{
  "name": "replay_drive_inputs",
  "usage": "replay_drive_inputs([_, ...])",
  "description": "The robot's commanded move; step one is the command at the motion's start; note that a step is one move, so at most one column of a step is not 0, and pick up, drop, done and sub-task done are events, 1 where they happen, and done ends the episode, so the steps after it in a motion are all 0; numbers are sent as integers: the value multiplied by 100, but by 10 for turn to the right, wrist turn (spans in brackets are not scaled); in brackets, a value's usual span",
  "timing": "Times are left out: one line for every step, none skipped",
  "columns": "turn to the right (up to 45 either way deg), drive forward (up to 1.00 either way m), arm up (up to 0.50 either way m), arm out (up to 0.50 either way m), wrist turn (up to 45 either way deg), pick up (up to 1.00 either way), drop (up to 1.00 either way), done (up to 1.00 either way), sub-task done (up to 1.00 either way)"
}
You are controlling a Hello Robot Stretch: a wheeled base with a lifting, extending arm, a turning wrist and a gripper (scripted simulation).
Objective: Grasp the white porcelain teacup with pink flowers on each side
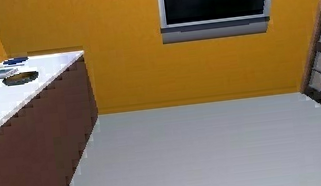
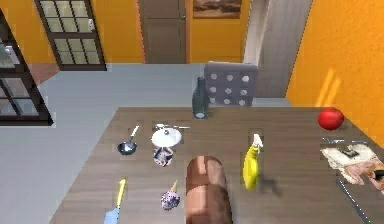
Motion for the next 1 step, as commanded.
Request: replay_drive_inputs([0, 0, 50, 0, 0, 0, 0, 0, 0])
